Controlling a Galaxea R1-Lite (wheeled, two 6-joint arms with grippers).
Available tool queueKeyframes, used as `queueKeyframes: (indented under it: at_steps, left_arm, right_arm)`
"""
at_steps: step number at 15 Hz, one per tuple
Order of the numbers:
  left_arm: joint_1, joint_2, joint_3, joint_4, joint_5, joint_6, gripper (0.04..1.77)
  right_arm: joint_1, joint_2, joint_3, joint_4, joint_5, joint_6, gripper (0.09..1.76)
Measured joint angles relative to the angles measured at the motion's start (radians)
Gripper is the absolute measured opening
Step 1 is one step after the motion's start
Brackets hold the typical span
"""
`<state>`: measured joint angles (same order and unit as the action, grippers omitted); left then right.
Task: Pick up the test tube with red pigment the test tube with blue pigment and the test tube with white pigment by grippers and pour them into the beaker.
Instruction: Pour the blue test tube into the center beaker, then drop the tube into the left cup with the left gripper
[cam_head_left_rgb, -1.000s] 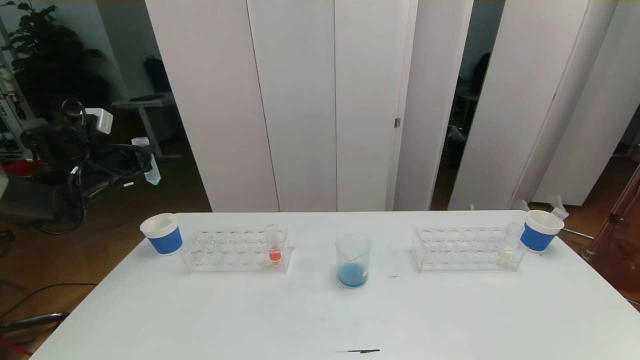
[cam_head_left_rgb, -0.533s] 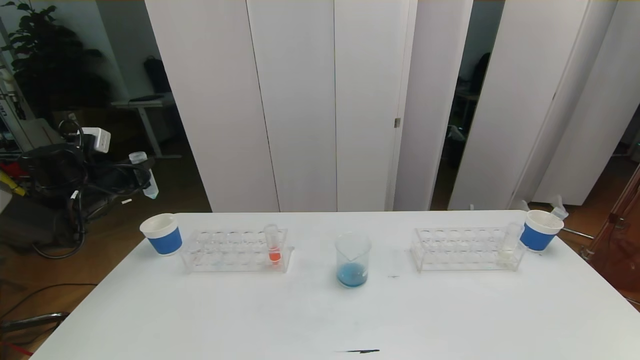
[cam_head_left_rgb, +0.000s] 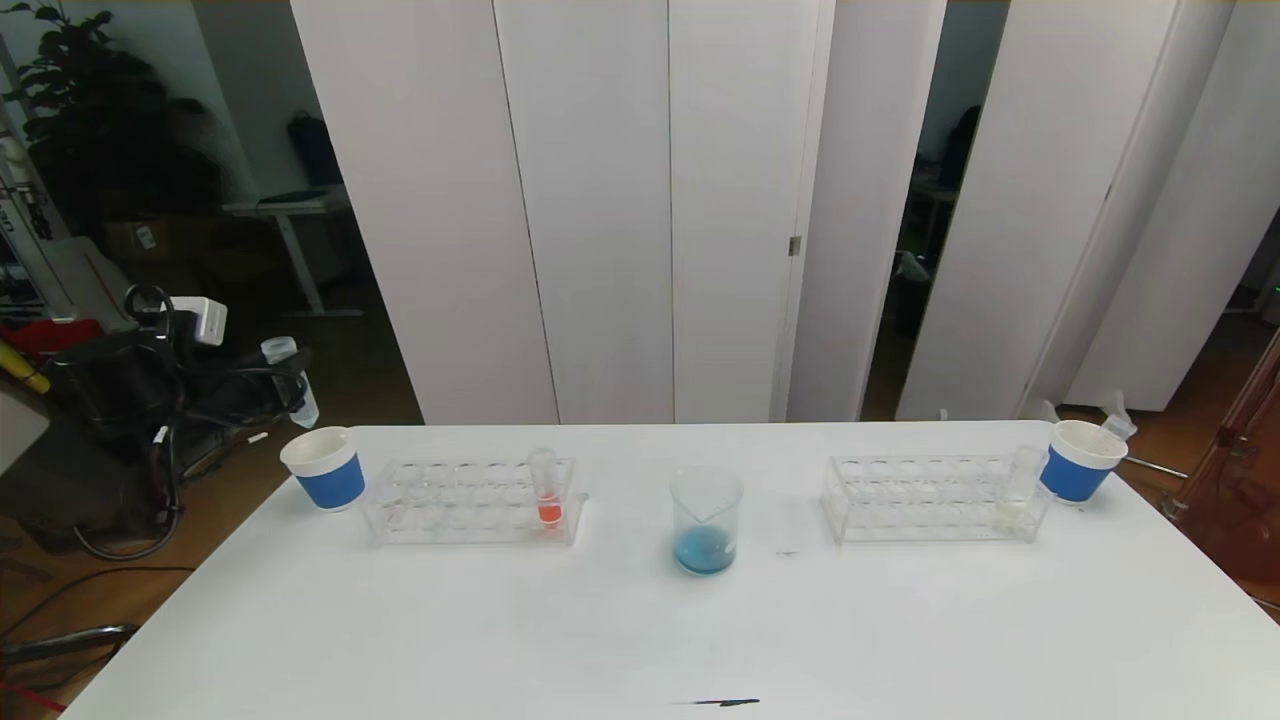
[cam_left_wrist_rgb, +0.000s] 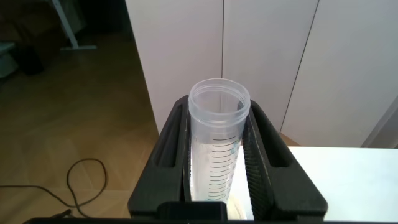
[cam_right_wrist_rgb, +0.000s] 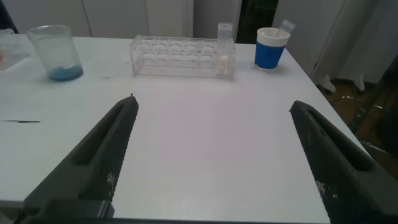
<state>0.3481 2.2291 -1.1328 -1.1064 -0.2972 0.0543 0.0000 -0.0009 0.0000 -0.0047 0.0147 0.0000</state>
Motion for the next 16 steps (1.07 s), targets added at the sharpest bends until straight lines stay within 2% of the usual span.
queueKeyframes:
  at_steps: [7,16]
  left_arm:
    - [-0.003,0.077,0.061,-0.125,0.000,0.001,0.57]
    - [-0.001,0.138,0.078,-0.169,0.001,0.002,0.57]
  right_arm:
    - [0.000,0.000,0.000,0.000,0.000,0.000,1.75]
    - [0.000,0.000,0.000,0.000,0.000,0.000,1.75]
